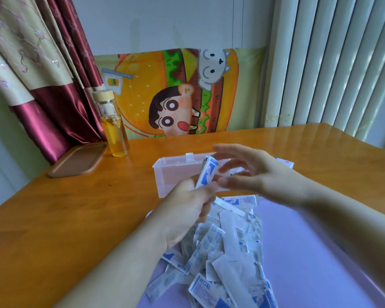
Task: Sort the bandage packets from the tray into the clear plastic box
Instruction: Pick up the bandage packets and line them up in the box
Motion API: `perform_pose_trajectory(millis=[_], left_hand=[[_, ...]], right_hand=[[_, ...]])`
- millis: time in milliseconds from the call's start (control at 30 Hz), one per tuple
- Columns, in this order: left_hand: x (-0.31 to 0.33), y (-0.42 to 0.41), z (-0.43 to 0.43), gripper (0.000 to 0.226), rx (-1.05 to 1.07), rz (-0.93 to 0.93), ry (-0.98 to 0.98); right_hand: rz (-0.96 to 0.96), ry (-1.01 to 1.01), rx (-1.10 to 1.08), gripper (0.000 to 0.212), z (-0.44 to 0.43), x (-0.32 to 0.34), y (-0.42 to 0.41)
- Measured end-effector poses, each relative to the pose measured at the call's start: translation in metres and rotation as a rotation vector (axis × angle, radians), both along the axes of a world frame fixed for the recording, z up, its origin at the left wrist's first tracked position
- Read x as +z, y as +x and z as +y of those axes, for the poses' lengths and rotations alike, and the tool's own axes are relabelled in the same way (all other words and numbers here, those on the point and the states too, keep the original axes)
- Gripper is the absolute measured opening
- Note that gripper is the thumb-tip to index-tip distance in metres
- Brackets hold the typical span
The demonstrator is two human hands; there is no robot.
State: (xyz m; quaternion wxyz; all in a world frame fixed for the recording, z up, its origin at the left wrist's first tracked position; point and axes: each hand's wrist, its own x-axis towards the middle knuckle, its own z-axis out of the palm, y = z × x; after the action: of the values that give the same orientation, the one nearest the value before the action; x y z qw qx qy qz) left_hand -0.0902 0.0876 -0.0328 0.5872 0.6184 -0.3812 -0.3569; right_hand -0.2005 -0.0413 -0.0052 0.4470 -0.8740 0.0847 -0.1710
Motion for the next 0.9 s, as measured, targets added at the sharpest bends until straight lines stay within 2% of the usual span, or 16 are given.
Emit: perform_pose_trajectory(millis=[67, 100, 300, 500, 633, 733, 833, 900], left_hand=[[0.001, 0.008, 0.000, 0.018, -0.017, 0.009, 0.010], [0.001, 0.011, -0.001, 0.017, -0.018, 0.014, 0.011], [0.002, 0.034, -0.006, 0.019, -0.043, -0.015, -0.025], [0.002, 0.063, -0.017, 0.030, 0.020, -0.084, -0.029], [0.001, 0.087, -0.016, 0.030, -0.008, -0.217, -0.023], [0.000, 0.113, -0.010, 0.047, 0.071, -0.374, 0.060], [-0.010, 0.133, -0.012, 0.040, 0.335, -0.562, 0.180], [-0.020, 0.140, -0.019, 0.036, 0.415, -0.588, 0.211]], right_hand=[[0.001, 0.191, -0.001, 0.023, -0.003, -0.004, 0.004], [0.014, 0.282, -0.019, 0.012, -0.007, -0.007, 0.014], [0.069, 0.414, -0.066, 0.015, -0.001, -0.017, 0.049], [-0.014, 0.479, -0.037, 0.021, 0.008, -0.021, 0.086], [-0.073, 0.331, -0.121, 0.015, 0.004, -0.016, 0.106], [-0.169, 0.200, -0.300, 0.016, -0.015, -0.002, 0.116], [-0.186, -0.131, -0.430, 0.017, -0.042, 0.009, 0.131], [-0.063, -0.443, -0.423, 0.015, -0.056, 0.006, 0.145]])
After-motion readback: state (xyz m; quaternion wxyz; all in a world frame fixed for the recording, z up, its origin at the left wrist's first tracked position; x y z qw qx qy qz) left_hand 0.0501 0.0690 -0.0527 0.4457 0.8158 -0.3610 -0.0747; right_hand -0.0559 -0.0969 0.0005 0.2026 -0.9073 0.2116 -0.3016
